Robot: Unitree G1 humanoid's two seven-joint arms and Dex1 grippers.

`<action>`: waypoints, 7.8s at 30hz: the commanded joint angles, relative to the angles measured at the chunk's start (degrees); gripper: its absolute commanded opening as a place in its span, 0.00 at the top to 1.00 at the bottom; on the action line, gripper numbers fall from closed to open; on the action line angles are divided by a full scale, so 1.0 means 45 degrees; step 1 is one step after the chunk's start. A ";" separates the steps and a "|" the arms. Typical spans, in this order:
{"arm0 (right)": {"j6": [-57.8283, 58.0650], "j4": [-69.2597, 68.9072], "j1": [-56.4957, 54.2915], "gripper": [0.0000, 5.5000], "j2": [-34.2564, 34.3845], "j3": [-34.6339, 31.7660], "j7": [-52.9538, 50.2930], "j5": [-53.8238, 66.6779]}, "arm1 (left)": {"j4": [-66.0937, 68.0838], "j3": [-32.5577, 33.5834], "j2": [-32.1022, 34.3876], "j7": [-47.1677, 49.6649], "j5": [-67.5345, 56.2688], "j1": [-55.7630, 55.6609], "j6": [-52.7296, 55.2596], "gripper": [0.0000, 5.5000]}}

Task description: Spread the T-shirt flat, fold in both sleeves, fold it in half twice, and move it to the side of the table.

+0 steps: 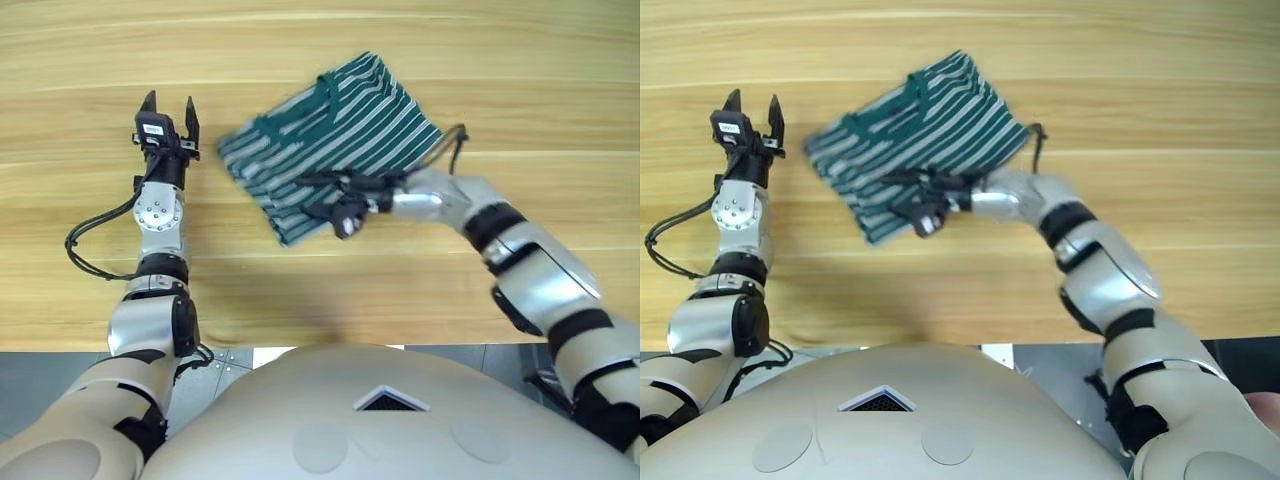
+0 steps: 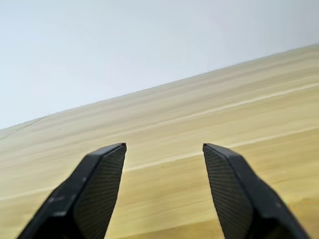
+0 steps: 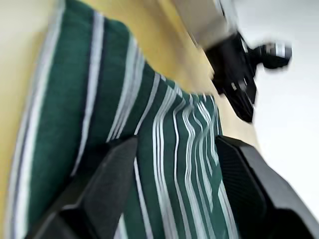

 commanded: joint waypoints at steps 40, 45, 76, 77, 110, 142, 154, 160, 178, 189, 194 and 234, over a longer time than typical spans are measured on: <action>0.5434 -0.9809 1.1109 0.47 -0.3322 -0.5185 0.2451 0.0634 | -0.6065 -0.7623 0.6566 -1.0313 0.3272 0.1432 -0.3478 0.48; 0.5425 -0.9609 1.1072 0.47 -0.3487 -0.5505 0.2418 0.0535 | -0.5771 -0.7970 0.6500 -1.0311 0.3164 0.1537 -0.3603 0.48; 0.4716 -0.9686 1.1024 0.99 -0.3633 -0.5574 0.2879 0.1027 | -0.4850 -0.9001 0.5869 -1.1098 0.1738 0.1659 -0.3837 0.51; 0.4703 -0.9657 1.1018 0.99 -0.3646 -0.5597 0.2874 0.1031 | -0.4742 -0.8995 0.5892 -1.1082 0.1728 0.1636 -0.3890 0.54; 0.3044 -0.7500 0.9537 0.99 -0.4352 -0.5988 0.3225 0.1472 | -0.6531 -0.7267 0.3858 -0.7863 0.1227 0.5561 -0.2619 1.00; 0.3477 -0.8488 1.1236 0.99 -0.4390 -0.8656 0.3092 0.4097 | -1.2389 -0.6796 0.3500 -0.4291 0.3386 0.9308 0.1240 1.00; 0.3894 -0.7786 0.9517 0.99 -0.3183 -0.8823 0.2960 0.4471 | -1.3664 -0.5468 0.4066 -0.5704 0.1148 0.7887 0.2758 1.00; 0.4407 -0.7229 0.8312 0.99 -0.2378 -0.8847 0.2526 0.3897 | -1.3499 -0.5520 0.3556 -0.6258 0.1124 0.6003 0.3426 1.00; 0.5385 -0.3758 0.4128 0.99 -0.0621 -0.8989 -0.0228 0.2064 | -0.6632 -0.5580 0.1421 -0.6231 0.1982 -0.1694 0.3491 1.00; 0.5837 -0.0192 0.1307 0.99 0.0640 -0.8225 -0.1880 0.0922 | -0.1078 -0.5659 0.0003 -0.4624 0.3046 -0.3802 0.2065 1.00; 0.6076 0.1695 0.0010 0.84 0.1219 -0.7872 -0.2929 0.0411 | 0.0293 -0.5408 -0.0472 -0.3974 0.3088 -0.4246 0.2067 0.88; 0.9686 0.8019 -0.3194 0.34 0.5420 -0.8634 -0.1434 0.3399 | -0.3405 0.0139 -0.0748 -0.0881 -0.1754 0.2313 0.1318 0.33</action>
